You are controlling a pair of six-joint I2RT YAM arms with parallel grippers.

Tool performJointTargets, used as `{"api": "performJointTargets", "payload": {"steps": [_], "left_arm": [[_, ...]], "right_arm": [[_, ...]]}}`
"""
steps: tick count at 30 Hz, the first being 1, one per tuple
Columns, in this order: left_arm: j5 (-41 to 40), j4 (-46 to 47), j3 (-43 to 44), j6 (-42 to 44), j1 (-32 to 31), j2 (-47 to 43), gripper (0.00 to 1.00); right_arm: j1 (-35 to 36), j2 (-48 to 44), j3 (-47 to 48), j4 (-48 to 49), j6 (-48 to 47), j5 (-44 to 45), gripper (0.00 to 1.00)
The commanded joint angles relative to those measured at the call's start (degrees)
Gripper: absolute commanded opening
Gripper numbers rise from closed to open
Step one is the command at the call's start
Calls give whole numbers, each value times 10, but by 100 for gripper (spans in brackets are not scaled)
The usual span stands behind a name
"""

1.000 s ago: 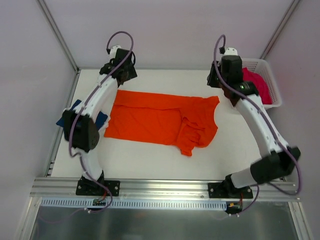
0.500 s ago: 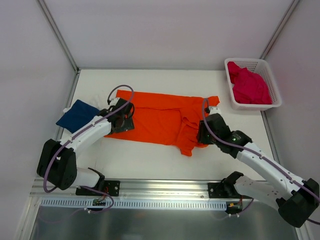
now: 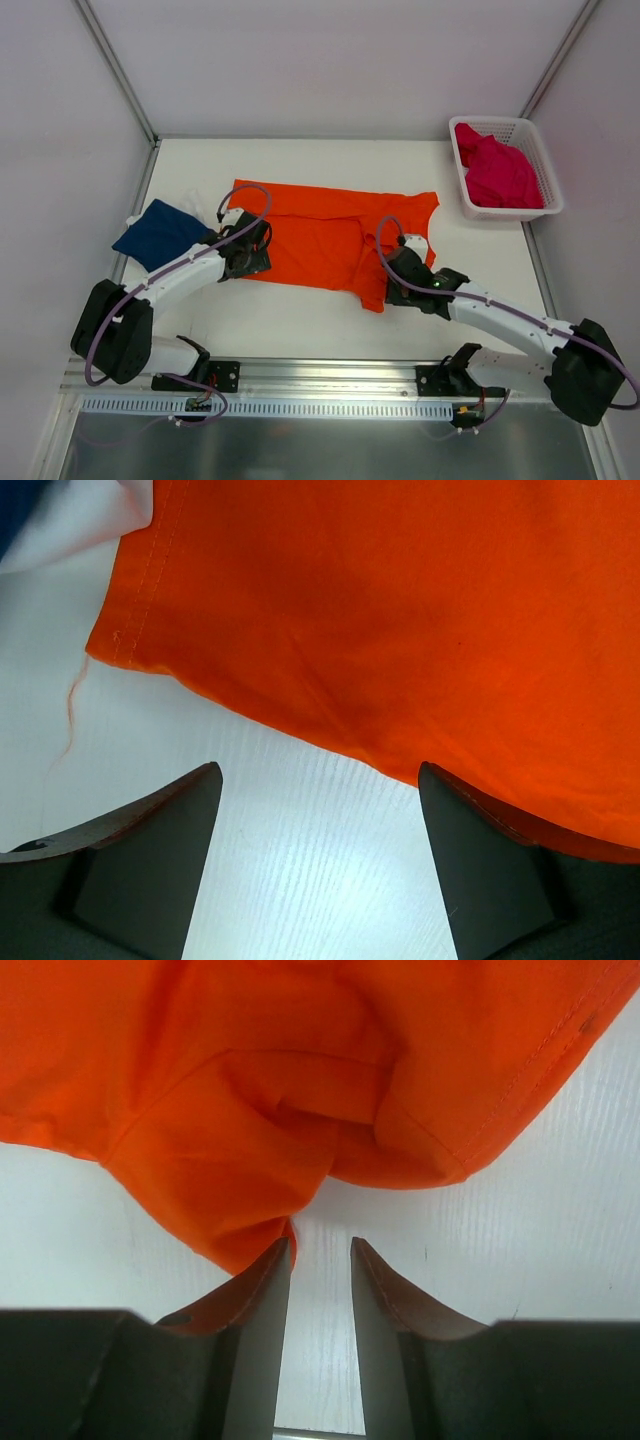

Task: Fold and stack the t-shirts
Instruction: Grap the side of the flattened tshirt closest away from the robot with both arms

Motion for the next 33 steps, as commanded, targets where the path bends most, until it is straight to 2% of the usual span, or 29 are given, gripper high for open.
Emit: {"api": "performJointTargets", "payload": {"steps": [1,14,25,33], "left_arm": [[3,16,-8,-14,-2,-1,81],[-20,15,-15,8,-1,-38,82],[-25,16,-6,12,-1,-2,83],[-27,16,-10,12,-1,-2,83]], "right_arm": [[15,29,-4,5,48,33,34],[18,150,19,3,83,67,31],[17,145,60,-39,79,114,31],[16,164,74,-32,74,126,33]]}}
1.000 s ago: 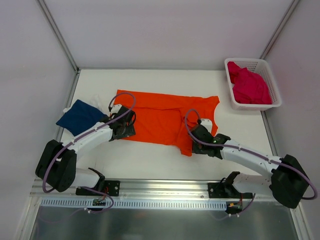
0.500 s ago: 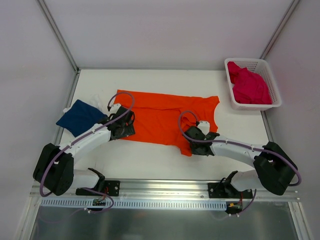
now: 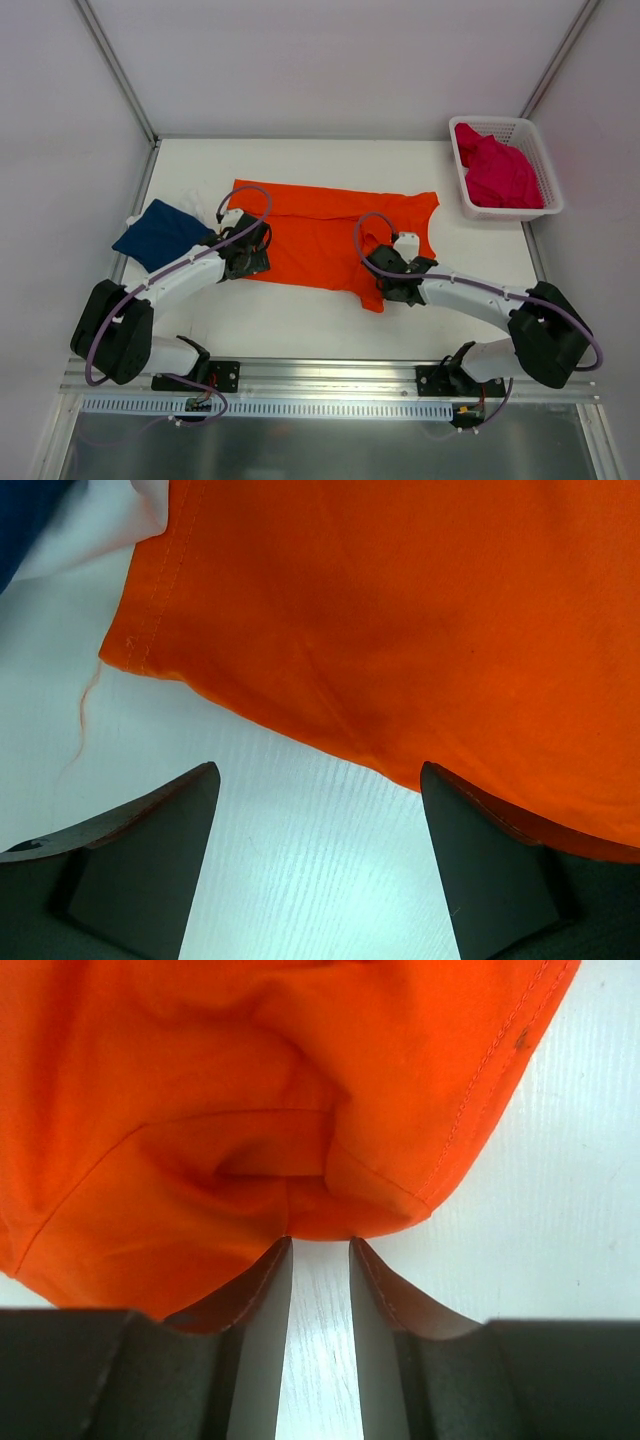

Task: Fold and stack the t-shirts
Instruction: Grap the side of the flattened tshirt closest away from the robot with both arms

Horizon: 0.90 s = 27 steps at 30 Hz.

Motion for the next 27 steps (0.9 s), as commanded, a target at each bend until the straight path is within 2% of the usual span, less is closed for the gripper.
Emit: {"api": "performJointTargets", "payload": {"steps": [1,5,8,11,12,13,19,27], "left_arm": [[-13,3,1,8,-1,-3,83],[-13,4,-3,8,-2,-11,83],[-17,3,-8,11,-2,-19,83],[-18,4,-12,16,-1,-24,84],[-18,5,-13,16,-1,-27,84],[-17,4,-13,16,0,-27,84],[-15,4,-15,18,2,-38,84],[-10,4,-12,19,2,-31,84]], "right_arm": [[-1,20,26,-9,5,22,33],[-1,54,23,11,7,13,32],[-1,70,16,28,10,3,24],[-1,74,14,28,11,0,14],[-1,71,14,23,12,-2,4],[0,68,14,19,13,-2,0],[2,6,12,-61,20,26,1],[6,-108,10,-243,65,84,0]]}}
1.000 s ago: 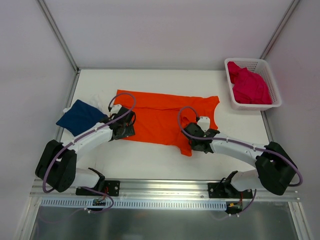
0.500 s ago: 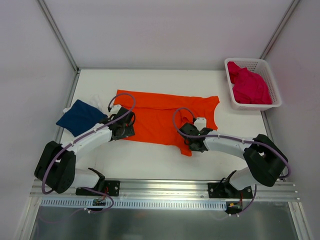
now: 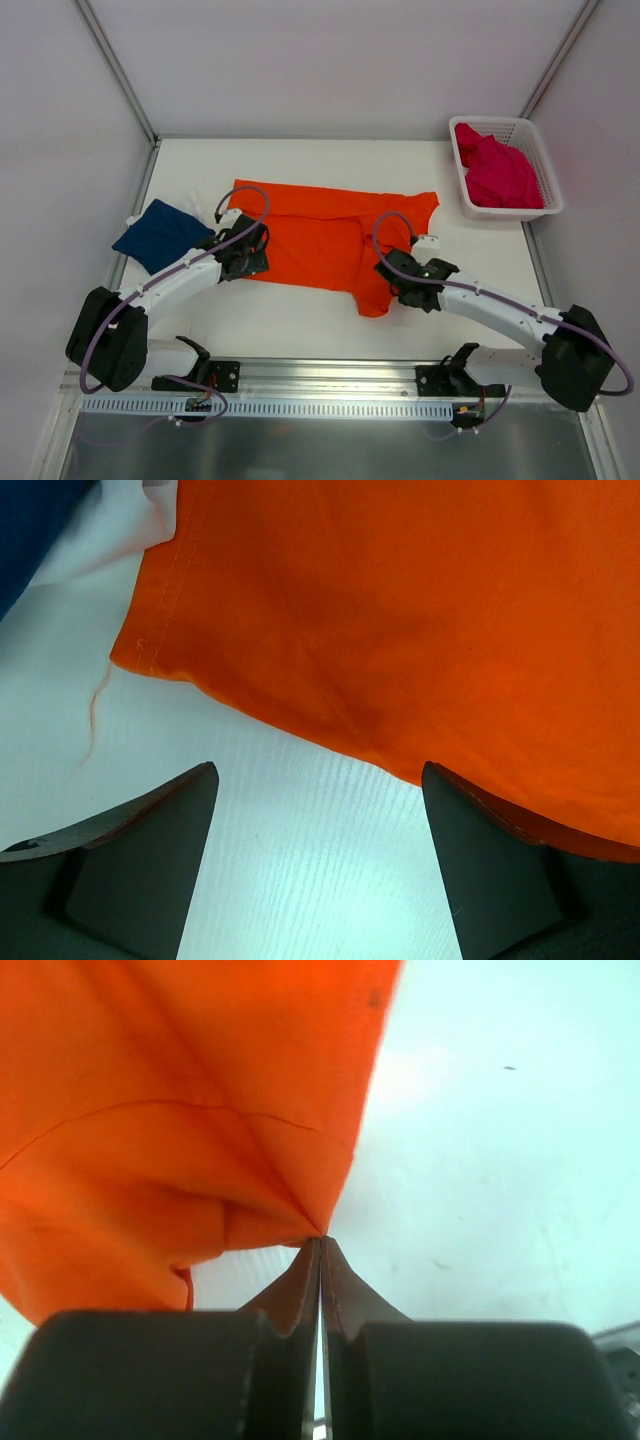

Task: Fold and stack the t-shirts
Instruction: Grap the side of the flattened tshirt closest away from the robot with both arms

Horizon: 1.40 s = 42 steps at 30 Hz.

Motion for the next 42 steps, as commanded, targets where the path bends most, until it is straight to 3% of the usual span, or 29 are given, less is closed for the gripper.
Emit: {"api": "performJointTargets", "payload": {"steps": [1,9,13,15,21,29,35,42], "left_arm": [[-7,1,-2,8,1,-3,84],[-1,1,-4,11,2,-8,85],[0,1,-9,17,2,-18,85],[2,0,-9,19,1,-18,84],[13,0,-9,16,2,-3,84],[26,1,-6,16,2,16,83],[25,1,-6,19,1,11,83],[21,1,-9,19,1,17,84]], "right_arm": [[4,-44,1,-127,45,53,1],[0,-51,25,-234,83,103,9],[1,-39,36,-241,93,116,61],[2,-42,40,-229,91,111,68],[21,-77,27,-185,70,58,71],[44,-130,-73,-81,86,-41,67],[70,-104,-83,-80,115,-46,65],[81,-44,-64,11,92,-70,65]]}}
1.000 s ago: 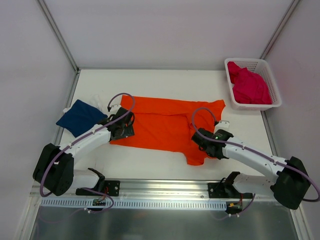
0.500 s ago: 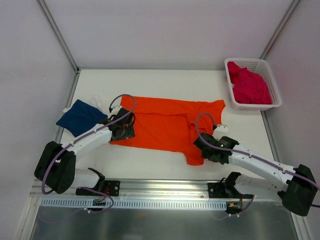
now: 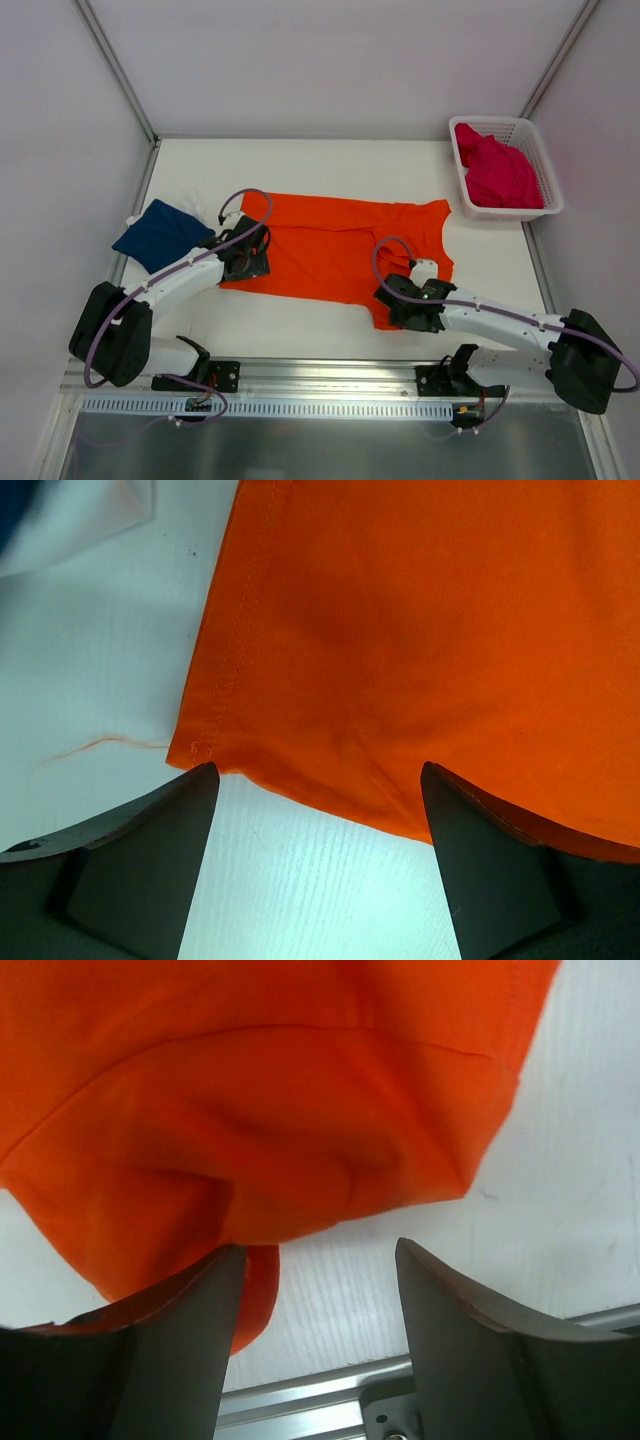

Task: Fold and stack the t-shirts
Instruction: Grap the side of the flattened tshirt closest away from the robot with both arms

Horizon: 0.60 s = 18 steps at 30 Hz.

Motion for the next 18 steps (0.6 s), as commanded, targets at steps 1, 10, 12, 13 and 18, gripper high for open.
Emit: {"api": "performJointTargets", "payload": {"steps": [1,10,12,13,18], "left_arm": [[0,-1,-5,5,2,1,84],[-2,-1,-4,4,2,11,84],[-1,0,-2,5,2,15,84],[-1,-1,-1,5,2,16,84],[-1,-1,-1,6,2,18,84]], "right_arm": [[12,38,30,48,-2,-18,65],[70,167,148,92,-21,-27,65],[84,187,171,79,-19,-23,65],[88,202,179,74,-19,-18,65],[113,210,191,34,11,11,65]]}}
